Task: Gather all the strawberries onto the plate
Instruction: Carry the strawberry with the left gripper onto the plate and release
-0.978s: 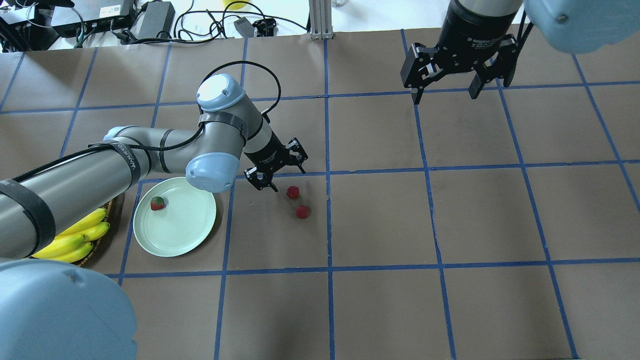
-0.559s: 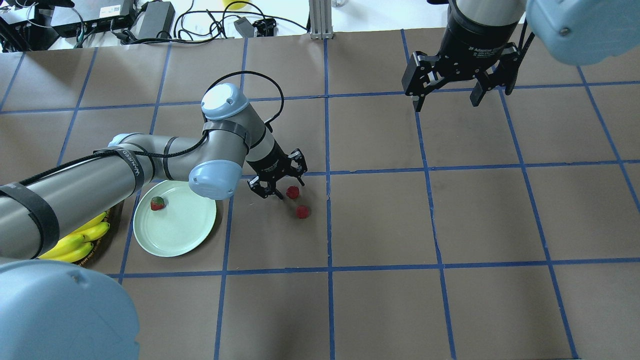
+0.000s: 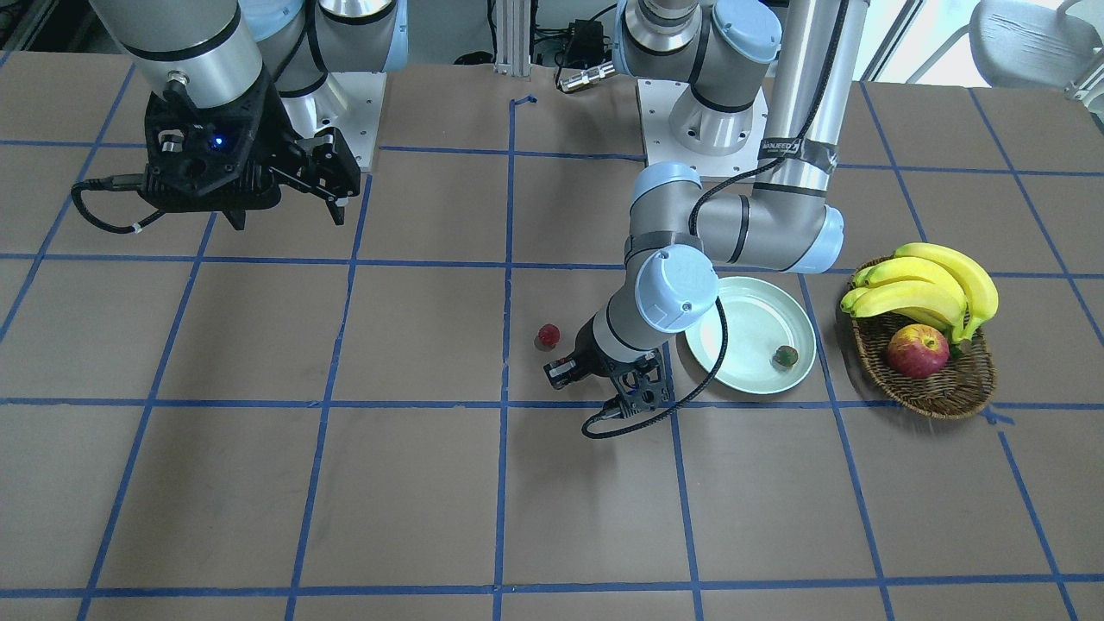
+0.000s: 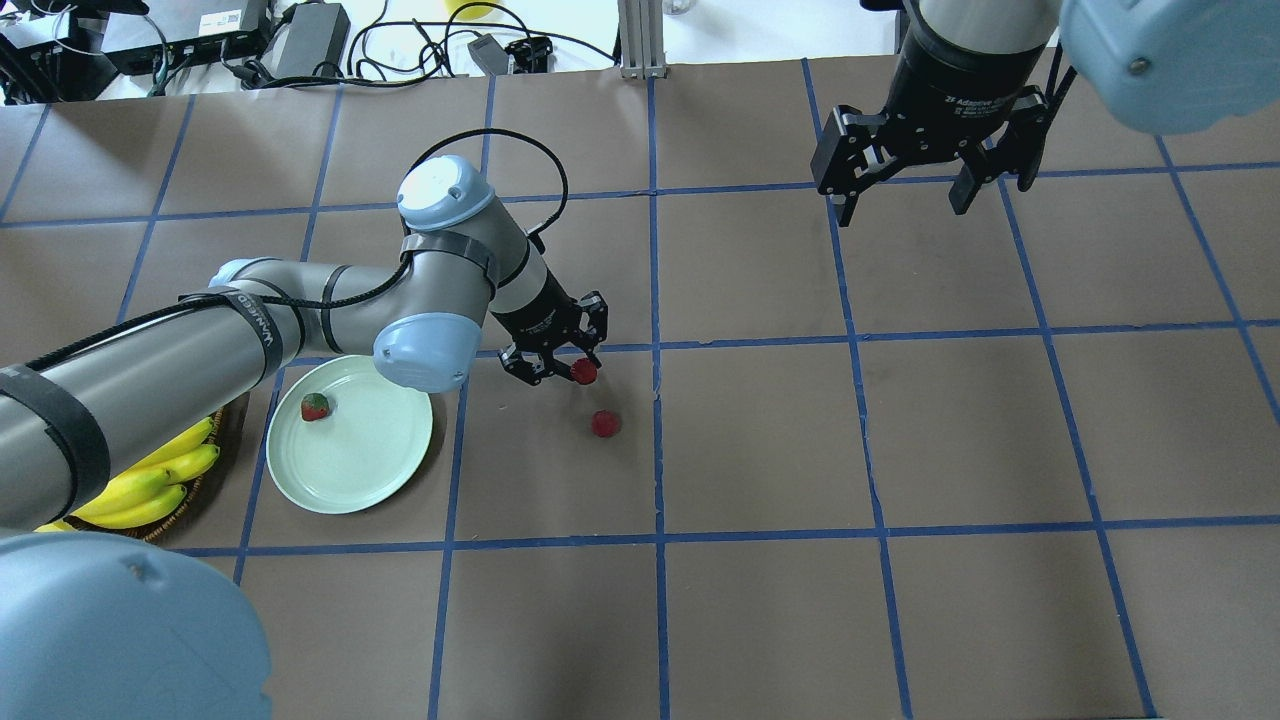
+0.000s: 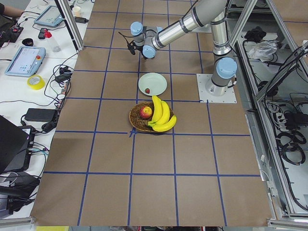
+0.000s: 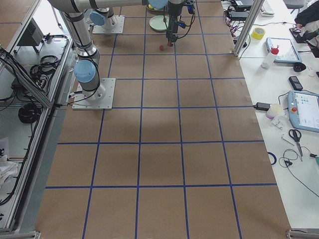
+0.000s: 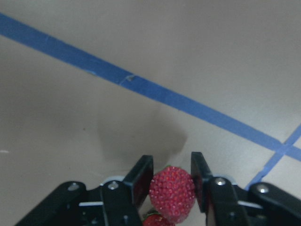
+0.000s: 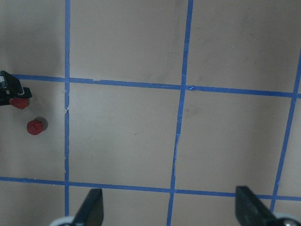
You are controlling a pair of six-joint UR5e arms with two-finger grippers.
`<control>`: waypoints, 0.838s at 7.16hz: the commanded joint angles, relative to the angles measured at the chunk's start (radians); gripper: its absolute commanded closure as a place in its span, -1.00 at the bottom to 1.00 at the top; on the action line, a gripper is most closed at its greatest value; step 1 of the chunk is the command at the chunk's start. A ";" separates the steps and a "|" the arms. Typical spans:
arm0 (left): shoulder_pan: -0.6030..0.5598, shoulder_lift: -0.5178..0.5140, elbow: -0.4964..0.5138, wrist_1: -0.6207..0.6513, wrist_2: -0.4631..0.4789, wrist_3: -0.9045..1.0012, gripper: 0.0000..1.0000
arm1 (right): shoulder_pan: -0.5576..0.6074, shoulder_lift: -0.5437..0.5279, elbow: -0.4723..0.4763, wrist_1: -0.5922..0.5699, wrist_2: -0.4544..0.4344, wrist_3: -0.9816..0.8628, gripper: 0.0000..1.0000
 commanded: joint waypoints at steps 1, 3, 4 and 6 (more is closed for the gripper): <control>0.035 0.027 0.067 -0.102 0.142 0.121 1.00 | 0.000 -0.003 0.001 0.003 -0.003 0.001 -1.00; 0.140 0.073 0.069 -0.170 0.249 0.257 1.00 | 0.001 -0.017 0.001 0.011 -0.003 0.001 -1.00; 0.217 0.102 0.078 -0.251 0.249 0.354 1.00 | 0.000 -0.023 0.001 0.016 -0.004 -0.001 -1.00; 0.341 0.147 0.056 -0.360 0.331 0.583 1.00 | 0.001 -0.034 0.001 0.054 -0.004 0.001 -1.00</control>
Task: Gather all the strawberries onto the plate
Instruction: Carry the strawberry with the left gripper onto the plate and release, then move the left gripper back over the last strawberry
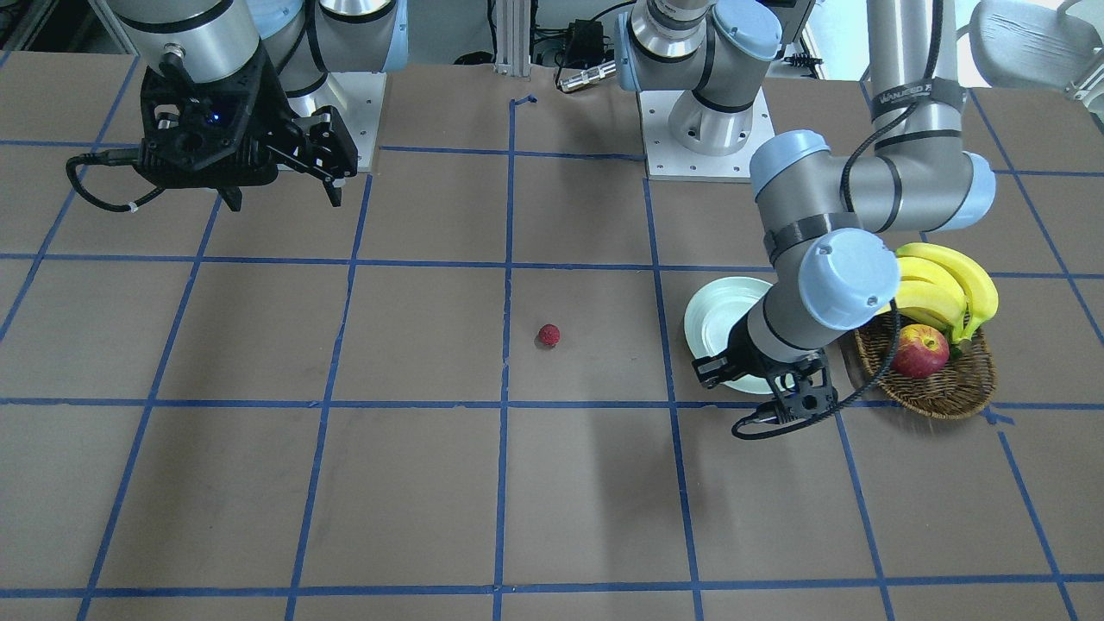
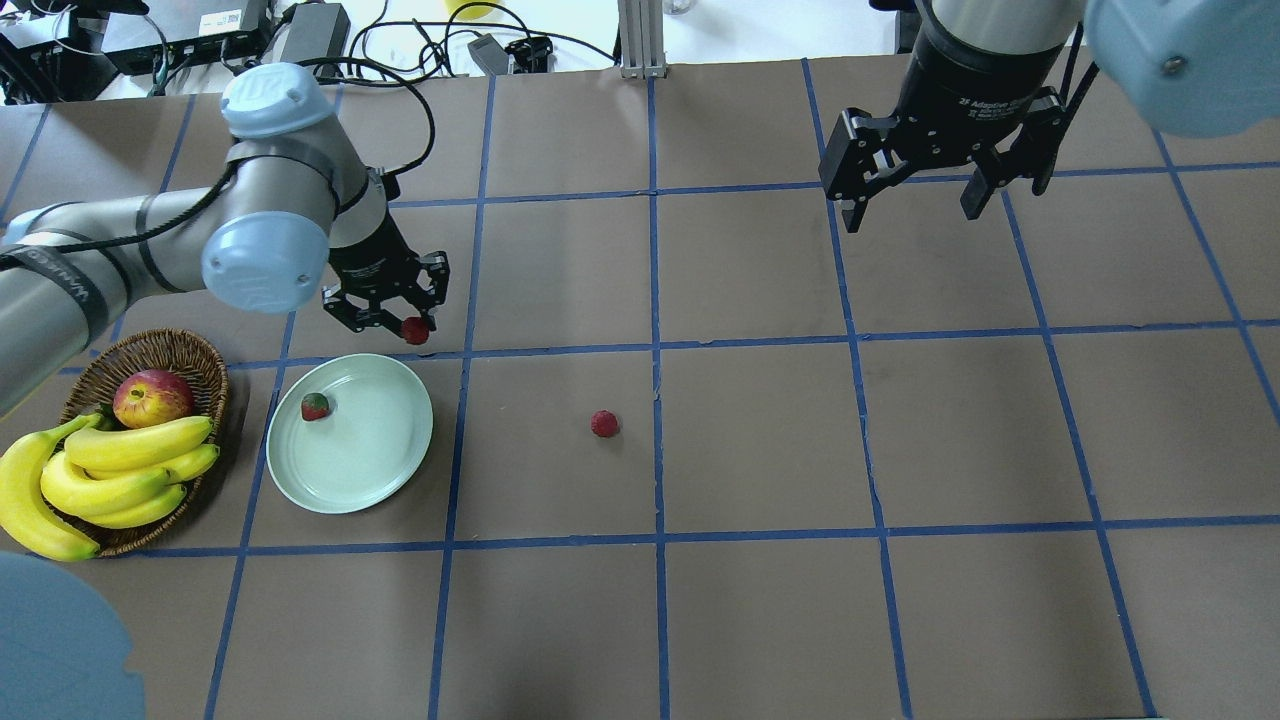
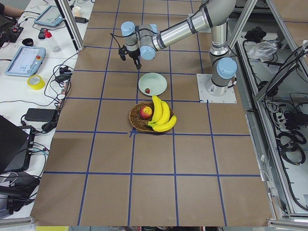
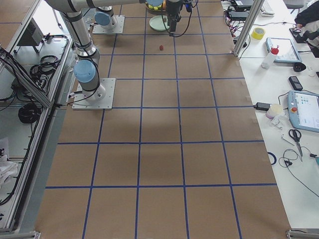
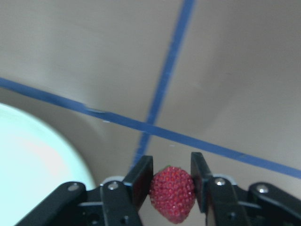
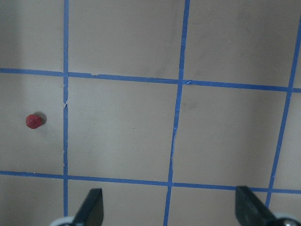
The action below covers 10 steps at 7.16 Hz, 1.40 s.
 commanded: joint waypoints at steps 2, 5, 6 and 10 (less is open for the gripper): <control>0.131 0.031 -0.084 -0.072 0.080 0.231 0.80 | 0.003 -0.012 0.024 0.005 0.000 0.003 -1.00; 0.114 0.035 -0.089 -0.063 -0.029 0.129 -1.00 | 0.001 -0.037 0.058 -0.041 0.004 0.003 -1.00; 0.082 0.040 -0.073 -0.061 -0.049 0.101 -1.00 | 0.000 -0.032 0.064 -0.107 0.004 0.003 -1.00; -0.196 0.014 -0.056 0.118 -0.230 -0.369 -1.00 | -0.025 -0.026 0.054 -0.106 0.006 0.003 -1.00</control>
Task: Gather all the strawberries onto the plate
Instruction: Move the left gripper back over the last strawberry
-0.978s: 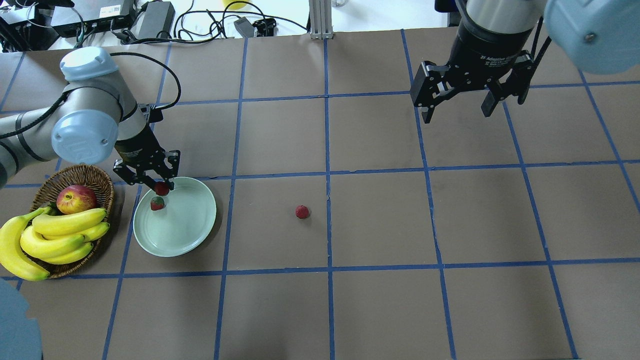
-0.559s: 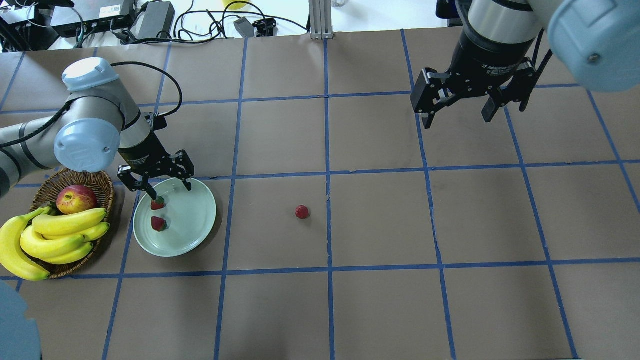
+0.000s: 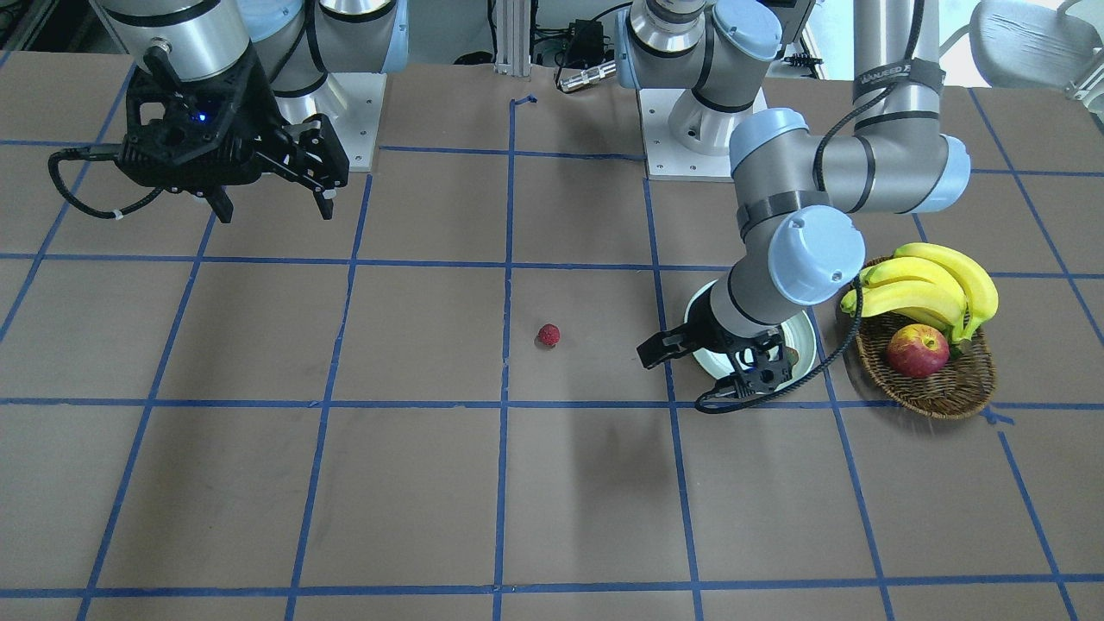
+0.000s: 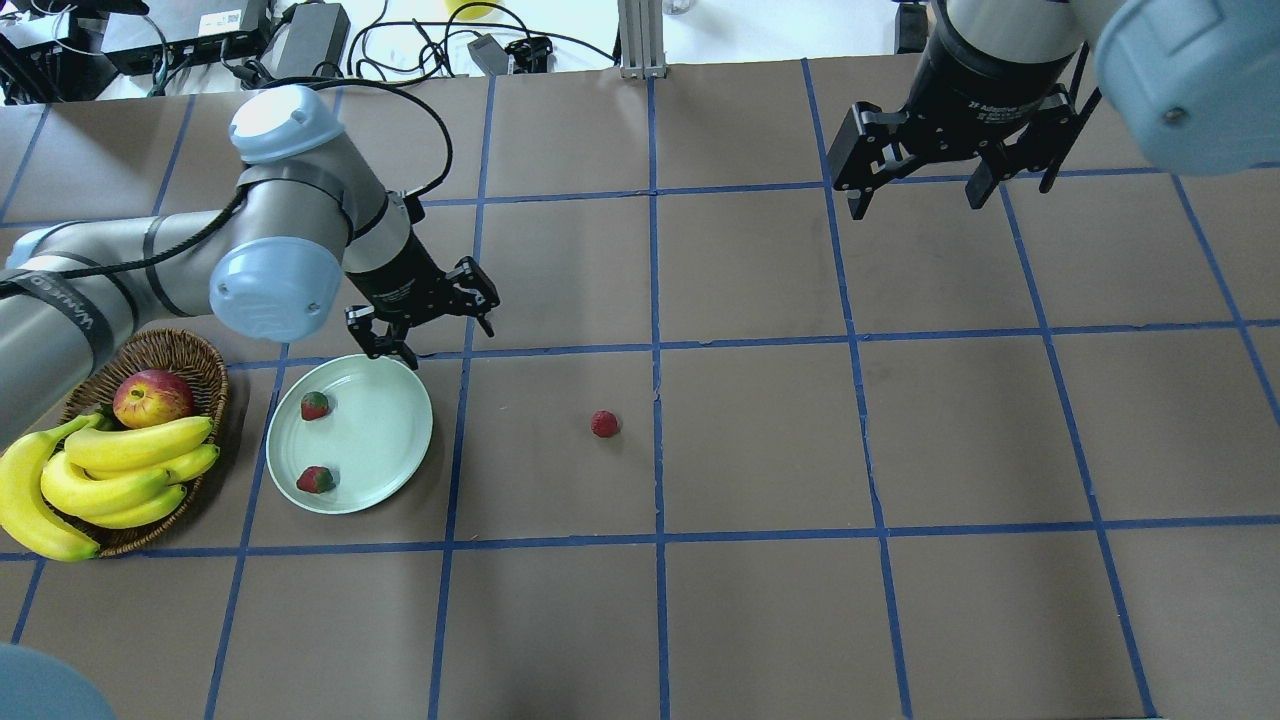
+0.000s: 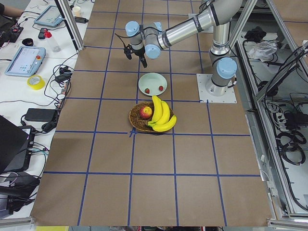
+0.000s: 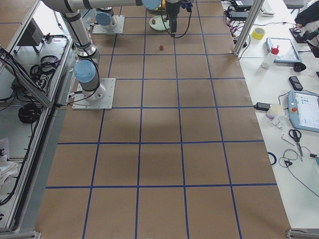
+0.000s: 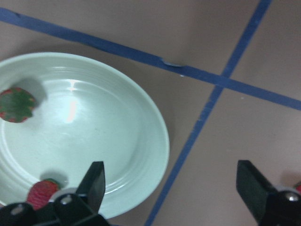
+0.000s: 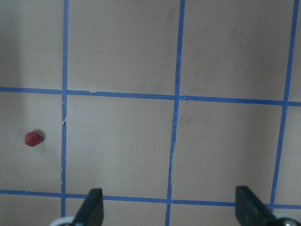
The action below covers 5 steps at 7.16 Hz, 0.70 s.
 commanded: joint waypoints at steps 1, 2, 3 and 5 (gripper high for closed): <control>-0.130 -0.027 -0.005 0.125 -0.116 -0.233 -1.00 | -0.004 -0.005 0.011 0.008 0.008 0.003 -1.00; -0.179 -0.048 -0.009 0.138 -0.110 -0.264 -1.00 | -0.004 -0.005 0.011 0.008 0.007 0.001 -1.00; -0.192 -0.074 -0.024 0.145 -0.109 -0.264 -0.96 | -0.002 -0.003 0.013 -0.009 0.005 0.000 -1.00; -0.197 -0.113 -0.041 0.146 -0.110 -0.264 -0.88 | -0.002 0.001 0.028 -0.079 0.002 0.004 -1.00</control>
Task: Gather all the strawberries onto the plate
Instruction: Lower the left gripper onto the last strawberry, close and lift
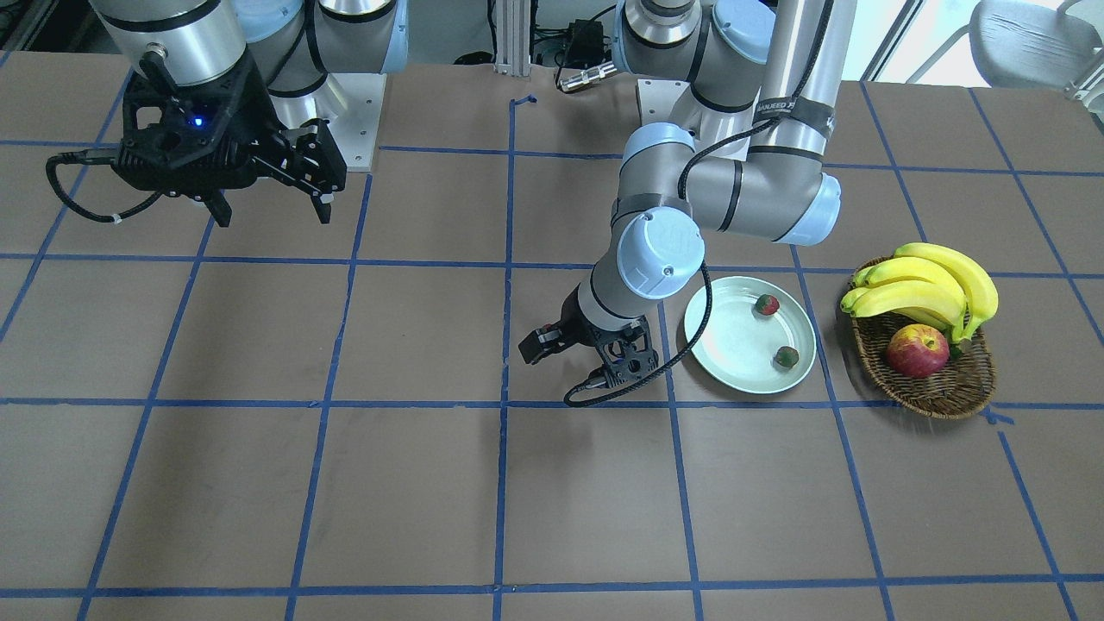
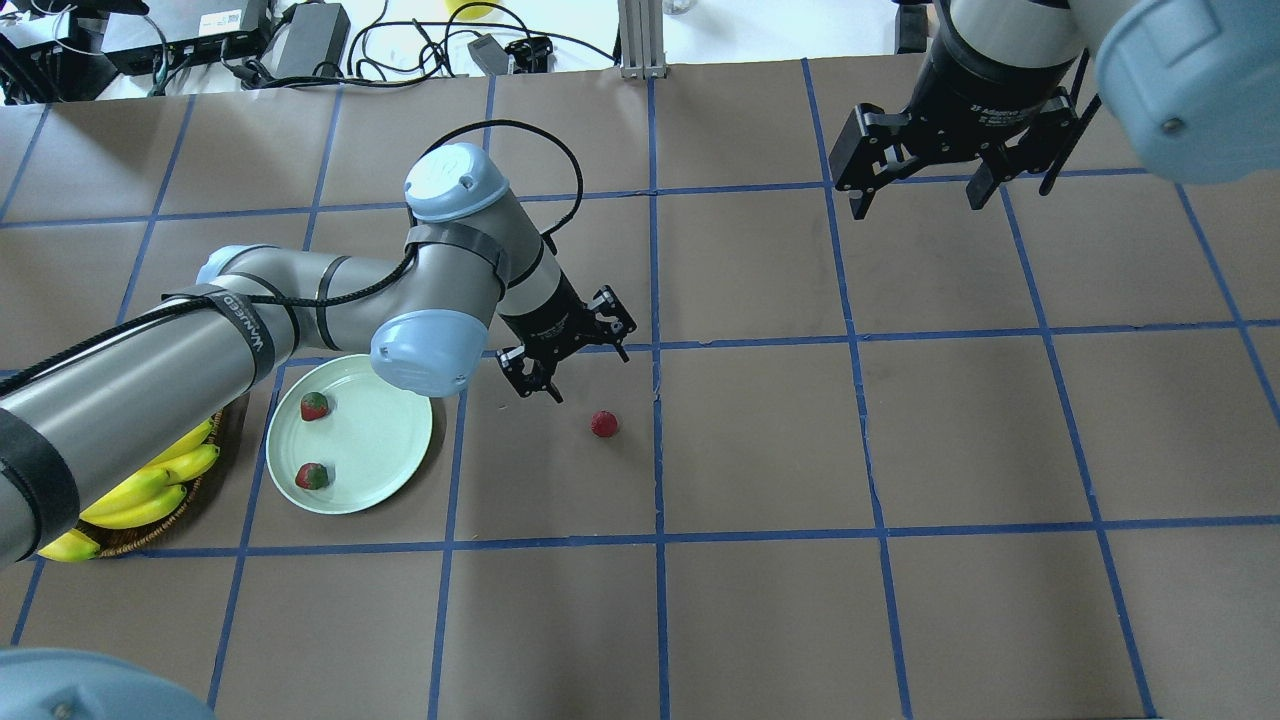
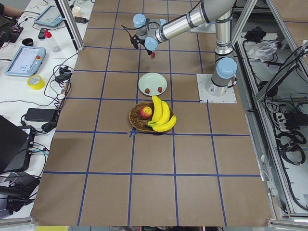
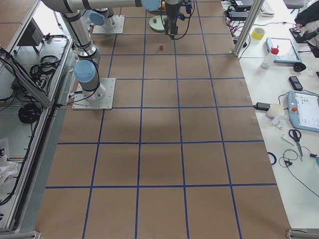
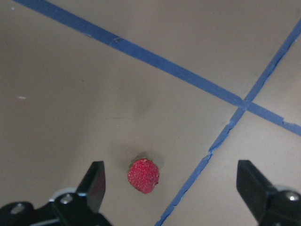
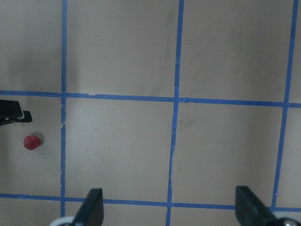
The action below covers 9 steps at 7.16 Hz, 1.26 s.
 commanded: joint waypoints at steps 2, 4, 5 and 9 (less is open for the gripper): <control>-0.019 -0.049 -0.011 0.002 0.000 -0.002 -0.57 | 0.000 -0.001 0.011 -0.036 0.000 0.028 -1.00; -0.033 -0.053 -0.015 0.004 0.000 -0.007 0.85 | 0.000 -0.002 0.013 -0.036 0.000 0.028 -1.00; -0.033 -0.053 -0.015 0.004 -0.001 -0.007 1.00 | 0.000 -0.002 0.013 -0.036 0.000 0.028 -1.00; -0.001 -0.001 0.097 -0.054 0.129 0.071 1.00 | 0.000 -0.004 0.015 -0.026 0.000 0.028 -1.00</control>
